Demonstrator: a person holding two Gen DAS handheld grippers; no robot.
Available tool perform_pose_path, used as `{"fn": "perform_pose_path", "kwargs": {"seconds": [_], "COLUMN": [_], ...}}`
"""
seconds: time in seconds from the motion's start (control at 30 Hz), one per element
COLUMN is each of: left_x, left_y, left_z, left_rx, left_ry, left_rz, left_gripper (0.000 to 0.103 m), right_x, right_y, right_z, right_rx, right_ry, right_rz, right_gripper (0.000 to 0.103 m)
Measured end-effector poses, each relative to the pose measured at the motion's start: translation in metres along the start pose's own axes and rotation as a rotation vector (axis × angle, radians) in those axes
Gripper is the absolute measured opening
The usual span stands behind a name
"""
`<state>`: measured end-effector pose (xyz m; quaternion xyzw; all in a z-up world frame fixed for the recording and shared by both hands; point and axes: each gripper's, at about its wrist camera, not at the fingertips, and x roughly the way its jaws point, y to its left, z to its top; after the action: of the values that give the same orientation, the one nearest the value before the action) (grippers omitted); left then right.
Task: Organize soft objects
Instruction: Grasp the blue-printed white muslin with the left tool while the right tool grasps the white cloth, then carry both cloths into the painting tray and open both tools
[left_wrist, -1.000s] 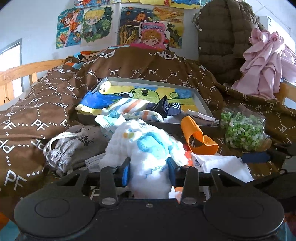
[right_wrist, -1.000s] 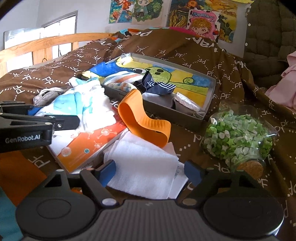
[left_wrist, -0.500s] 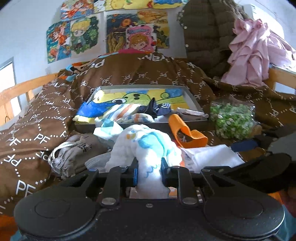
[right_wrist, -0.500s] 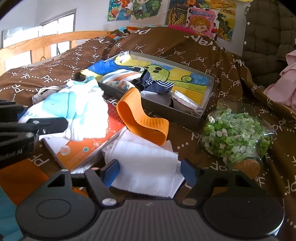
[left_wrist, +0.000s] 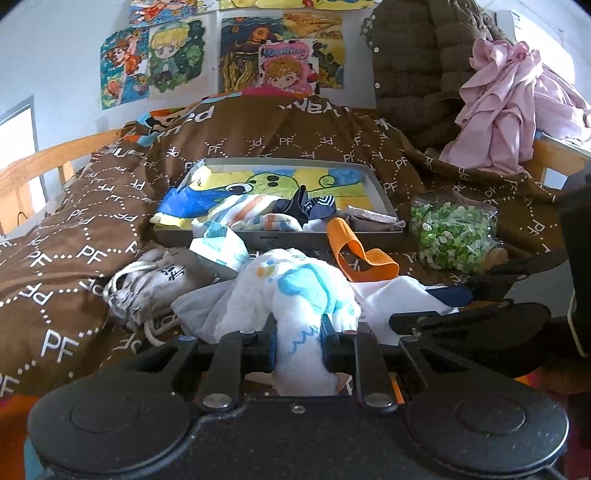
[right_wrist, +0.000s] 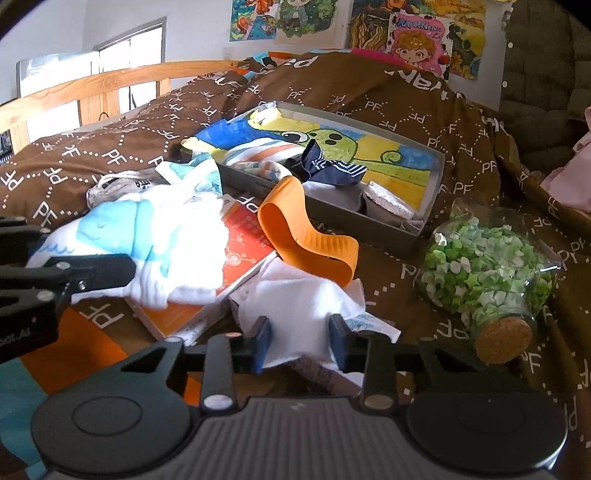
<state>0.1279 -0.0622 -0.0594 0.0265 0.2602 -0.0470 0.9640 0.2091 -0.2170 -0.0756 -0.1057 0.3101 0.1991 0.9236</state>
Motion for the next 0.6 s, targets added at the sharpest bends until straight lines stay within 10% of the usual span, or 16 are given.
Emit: {"fn": "perform_pose_path", "kwargs": {"seconds": [0.2,0.6], "left_x": [-0.012,-0.046], "left_y": [-0.003,-0.007], "left_z": [0.002,0.013], "left_rx": [-0.028,-0.063], "left_ry": [0.015,-0.025], "left_rz": [0.018,0.004], "left_gripper": [0.022,0.022], "right_x": [-0.006,-0.056], "right_y": [0.000,-0.004], "right_z": [-0.001,0.003], "right_rx": [0.010,0.060], "right_ry": [0.004,-0.127], "right_rz": [0.002,-0.017], "right_gripper": [0.009,0.006]}}
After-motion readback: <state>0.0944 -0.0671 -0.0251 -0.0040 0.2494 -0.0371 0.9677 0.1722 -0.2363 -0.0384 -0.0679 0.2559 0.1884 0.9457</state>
